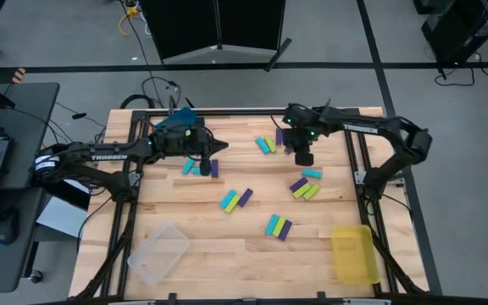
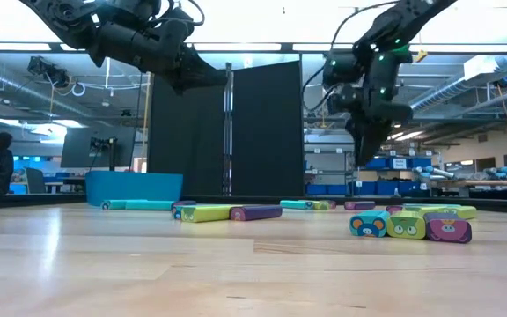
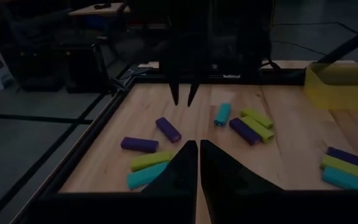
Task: Sort blocks
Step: Put the violet block into the yellow bin
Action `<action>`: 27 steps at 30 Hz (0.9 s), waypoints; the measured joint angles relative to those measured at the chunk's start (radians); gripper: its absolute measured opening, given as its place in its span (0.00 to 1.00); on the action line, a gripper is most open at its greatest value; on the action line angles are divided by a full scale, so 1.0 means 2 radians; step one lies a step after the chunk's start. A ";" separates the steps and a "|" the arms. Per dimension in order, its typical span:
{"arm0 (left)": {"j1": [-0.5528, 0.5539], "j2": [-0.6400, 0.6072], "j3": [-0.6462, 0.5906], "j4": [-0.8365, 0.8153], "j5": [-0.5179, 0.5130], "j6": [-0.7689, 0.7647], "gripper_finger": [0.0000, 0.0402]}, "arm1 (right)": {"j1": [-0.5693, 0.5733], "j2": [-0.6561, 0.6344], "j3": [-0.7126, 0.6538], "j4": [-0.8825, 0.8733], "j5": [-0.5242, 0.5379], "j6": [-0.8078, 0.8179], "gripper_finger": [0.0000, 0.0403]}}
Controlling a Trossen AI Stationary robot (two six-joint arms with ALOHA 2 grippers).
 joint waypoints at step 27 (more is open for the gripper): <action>0.000 0.000 0.000 -0.012 0.008 -0.001 0.06 | 0.006 0.099 0.000 0.040 0.097 -0.105 0.59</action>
